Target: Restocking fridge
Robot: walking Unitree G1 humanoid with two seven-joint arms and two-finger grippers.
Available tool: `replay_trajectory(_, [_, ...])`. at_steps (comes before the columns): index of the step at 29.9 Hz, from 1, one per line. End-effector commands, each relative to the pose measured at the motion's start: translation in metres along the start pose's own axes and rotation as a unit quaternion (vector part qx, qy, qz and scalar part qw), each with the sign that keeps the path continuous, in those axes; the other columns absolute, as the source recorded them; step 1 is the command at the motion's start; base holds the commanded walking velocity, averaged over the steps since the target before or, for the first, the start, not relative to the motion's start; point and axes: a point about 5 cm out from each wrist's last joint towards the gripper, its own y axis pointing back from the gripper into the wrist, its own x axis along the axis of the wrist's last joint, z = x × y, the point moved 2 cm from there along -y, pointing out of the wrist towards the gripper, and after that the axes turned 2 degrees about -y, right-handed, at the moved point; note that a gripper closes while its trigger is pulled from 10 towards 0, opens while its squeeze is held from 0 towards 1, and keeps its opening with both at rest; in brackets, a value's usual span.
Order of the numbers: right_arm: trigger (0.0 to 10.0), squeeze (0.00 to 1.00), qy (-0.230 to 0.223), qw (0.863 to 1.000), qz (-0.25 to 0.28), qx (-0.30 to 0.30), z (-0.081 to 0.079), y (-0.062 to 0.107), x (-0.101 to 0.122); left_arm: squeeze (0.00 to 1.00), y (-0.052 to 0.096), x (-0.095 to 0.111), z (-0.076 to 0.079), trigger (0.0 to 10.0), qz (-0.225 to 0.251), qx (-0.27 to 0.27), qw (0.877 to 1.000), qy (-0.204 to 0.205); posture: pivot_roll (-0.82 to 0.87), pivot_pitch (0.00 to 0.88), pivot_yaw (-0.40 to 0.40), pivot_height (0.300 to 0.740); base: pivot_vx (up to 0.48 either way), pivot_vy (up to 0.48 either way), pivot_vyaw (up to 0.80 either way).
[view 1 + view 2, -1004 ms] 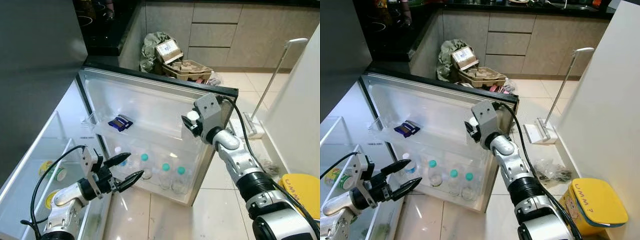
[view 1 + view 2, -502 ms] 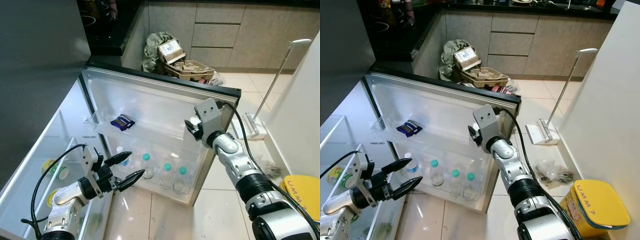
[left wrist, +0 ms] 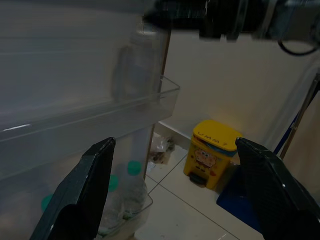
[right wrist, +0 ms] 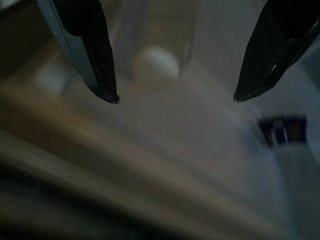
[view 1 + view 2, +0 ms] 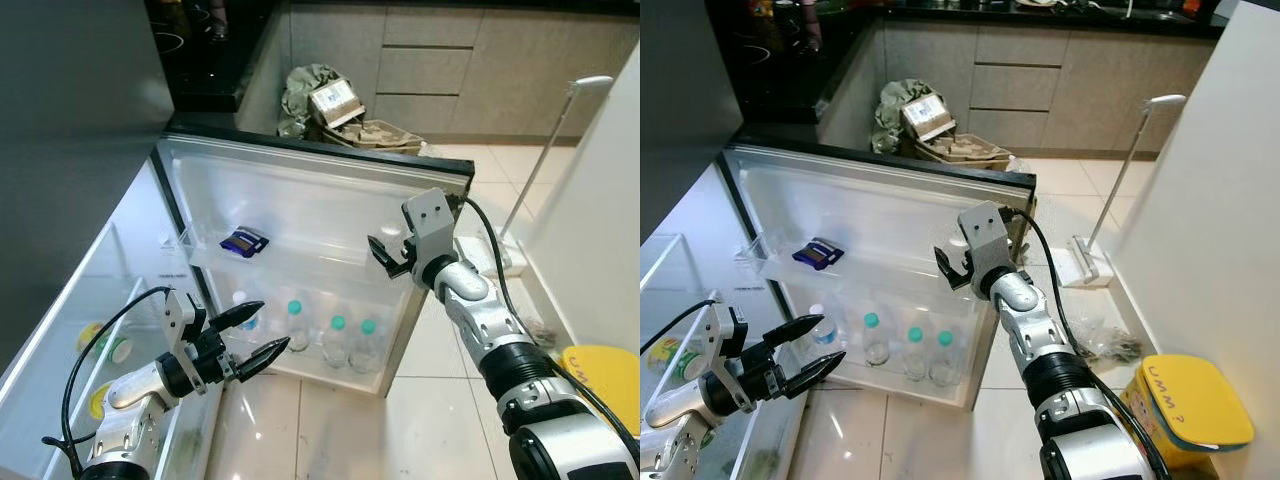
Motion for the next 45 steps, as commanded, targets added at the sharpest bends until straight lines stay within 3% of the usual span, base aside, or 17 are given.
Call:
replay_trajectory(1, [10.0,0.00,-0.008,1.000,0.023,0.012,0.001,0.000,0.010,0.00,0.001,-0.002,0.003,10.0,-0.004,-0.008,1.000,0.004,-0.08,0.000,-0.055,0.740,0.000,0.000,0.00])
replay_trajectory(8, [10.0,0.00,-0.024,0.990,0.094,0.101,-0.006,0.011,0.044,0.00,0.002,-0.005,0.005,10.0,-0.008,-0.011,1.000,0.011,-0.08,0.000,-0.055,0.740,0.000,0.000,0.00])
replay_trajectory(11, [10.0,0.00,-0.054,0.977,0.138,0.155,-0.010,0.021,0.059,0.00,0.002,-0.005,0.005,10.0,-0.008,-0.013,1.000,0.014,-0.08,0.000,-0.053,0.740,0.000,0.000,0.00])
replay_trajectory(15, [10.0,0.00,-0.091,0.938,0.155,0.296,-0.023,0.053,0.061,0.00,0.001,-0.007,0.006,10.0,-0.010,-0.015,1.000,0.017,-0.08,0.000,-0.053,0.740,0.000,0.000,0.00])
replay_trajectory(17, [10.0,0.00,-0.091,0.938,0.155,0.296,-0.023,0.053,0.061,0.00,0.001,-0.007,0.006,10.0,-0.010,-0.015,1.000,0.017,-0.08,0.000,-0.053,0.740,0.000,0.000,0.00])
replay_trajectory(19, [10.0,0.00,-0.060,0.906,0.051,0.416,-0.039,0.090,0.020,0.00,0.000,-0.009,0.009,10.0,-0.013,-0.021,0.999,0.021,-0.08,0.000,-0.050,0.740,0.000,0.000,0.00])
replay_trajectory(22, [10.0,0.00,-0.060,0.896,0.004,0.441,-0.042,0.102,0.001,0.00,0.000,-0.010,0.010,10.0,-0.013,-0.023,0.999,0.023,-0.08,0.000,-0.051,0.740,0.000,0.000,0.00])
replay_trajectory(24, [10.0,0.00,-0.073,0.883,-0.112,0.450,-0.038,0.125,-0.048,0.00,0.000,-0.011,0.010,10.0,-0.015,-0.024,0.999,0.025,-0.08,0.000,-0.048,0.740,0.000,0.000,0.00])
replay_trajectory(25, [10.0,0.00,-0.073,0.883,-0.112,0.450,-0.038,0.125,-0.048,0.00,0.000,-0.011,0.010,10.0,-0.015,-0.024,0.999,0.025,-0.08,0.000,-0.048,0.740,0.000,0.000,0.00])
replay_trajectory(27, [10.0,0.00,-0.089,0.871,-0.214,0.433,-0.030,0.148,-0.090,0.00,0.000,-0.012,0.010,10.0,-0.016,-0.023,0.999,0.026,-0.08,0.000,-0.044,0.740,0.000,0.000,0.00])
replay_trajectory(31, [10.0,0.00,-0.095,0.865,-0.257,0.420,-0.025,0.158,-0.107,0.00,0.001,-0.012,0.010,10.0,-0.017,-0.024,0.999,0.028,-0.08,0.000,-0.042,0.740,0.000,0.000,0.00])
replay_trajectory(34, [10.0,0.00,-0.043,0.830,-0.471,0.295,0.004,0.210,-0.184,0.00,0.006,-0.028,0.011,10.0,-0.035,-0.008,0.998,0.058,-0.08,0.000,-0.037,0.740,0.000,0.000,0.00])
replay_trajectory(35, [10.0,0.00,-0.043,0.830,-0.471,0.295,0.004,0.210,-0.184,0.00,0.006,-0.028,0.011,10.0,-0.035,-0.008,0.998,0.058,-0.08,0.000,-0.037,0.740,0.000,0.000,0.00])
replay_trajectory(36, [10.0,0.00,-0.009,0.813,-0.530,0.241,0.016,0.231,-0.203,0.00,0.009,-0.036,0.012,10.0,-0.049,0.004,0.996,0.071,-0.08,0.000,-0.036,0.740,0.000,0.000,0.00])
replay_trajectory(37, [10.0,0.00,-0.009,0.813,-0.530,0.241,0.016,0.231,-0.203,0.00,0.009,-0.036,0.012,10.0,-0.049,0.004,0.996,0.071,-0.08,0.000,-0.036,0.740,0.000,0.000,0.00])
replay_trajectory(41, [10.0,0.00,-0.032,0.819,-0.573,-0.016,0.051,0.262,-0.224,0.00,0.030,-0.096,0.027,10.0,-0.175,0.066,0.969,0.161,-0.09,0.000,-0.029,0.740,0.000,0.000,0.00])
replay_trajectory(45, [10.0,0.00,-0.013,0.805,-0.589,-0.071,0.060,0.280,-0.229,0.00,0.042,-0.123,0.043,10.0,-0.222,0.106,0.945,0.215,-0.09,0.000,-0.029,0.740,0.000,0.000,0.00])
